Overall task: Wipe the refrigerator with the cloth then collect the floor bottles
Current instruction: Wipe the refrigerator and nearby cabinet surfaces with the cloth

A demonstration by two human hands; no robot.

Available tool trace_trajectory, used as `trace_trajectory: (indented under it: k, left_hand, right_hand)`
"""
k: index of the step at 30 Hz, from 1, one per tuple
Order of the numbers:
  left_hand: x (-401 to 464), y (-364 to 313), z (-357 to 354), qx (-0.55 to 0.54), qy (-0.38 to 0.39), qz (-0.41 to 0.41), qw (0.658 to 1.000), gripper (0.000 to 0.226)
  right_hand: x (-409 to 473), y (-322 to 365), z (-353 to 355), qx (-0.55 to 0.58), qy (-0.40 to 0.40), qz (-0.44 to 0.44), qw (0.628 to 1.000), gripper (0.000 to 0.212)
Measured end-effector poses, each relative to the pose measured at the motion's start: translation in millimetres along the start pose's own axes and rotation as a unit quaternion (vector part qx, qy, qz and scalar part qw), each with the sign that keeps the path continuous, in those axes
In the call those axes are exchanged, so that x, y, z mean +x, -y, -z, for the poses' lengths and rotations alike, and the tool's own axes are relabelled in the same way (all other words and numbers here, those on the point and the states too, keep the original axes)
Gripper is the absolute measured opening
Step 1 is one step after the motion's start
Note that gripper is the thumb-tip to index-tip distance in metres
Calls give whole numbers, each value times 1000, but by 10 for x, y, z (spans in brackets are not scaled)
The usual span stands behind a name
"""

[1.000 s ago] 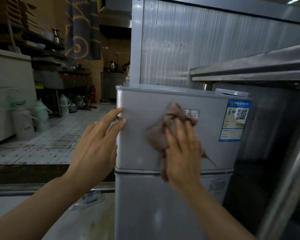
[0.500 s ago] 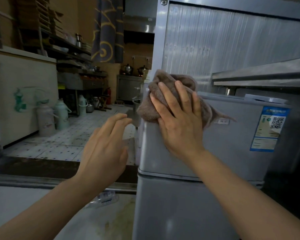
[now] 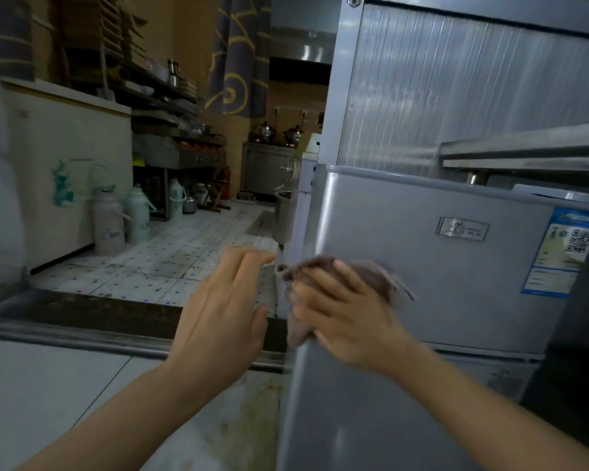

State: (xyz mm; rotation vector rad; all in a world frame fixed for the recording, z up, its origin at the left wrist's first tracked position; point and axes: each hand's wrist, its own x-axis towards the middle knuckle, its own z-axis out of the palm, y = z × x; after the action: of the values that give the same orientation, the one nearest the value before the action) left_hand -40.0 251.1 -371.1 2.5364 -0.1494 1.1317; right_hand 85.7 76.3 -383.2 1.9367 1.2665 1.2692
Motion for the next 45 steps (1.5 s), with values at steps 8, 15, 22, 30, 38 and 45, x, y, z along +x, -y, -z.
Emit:
trace_trajectory:
  k: [8,15,22,30,38,45]
  left_hand:
    - [23,77,-127,-22,-3,-7,1000,58]
    - [-54,43,-232,-39,-14,-4,999,55]
    - [21,-265,-582,-76,-31,37,996,63]
    - [113,-418,-897,-137,-39,161,977,46]
    - [131,-324,-1036,-141,-20,194,971,15]
    - [142,-250,-1082,-152,-18,179,972,11]
  right_hand:
    - [597,-700,302,-2,-97,-167,981,47]
    - [-539,329,-275,24,-55,-120,991,77]
    - [-402,93,-186,73,-124,-201,969,73]
    - [-953,-468,-237,71,-143,-354,922,61]
    - [-1438,-713,-378,98,-149,-538,824,68]
    - [-1344,-896,-356,95,-205,-599,768,64]
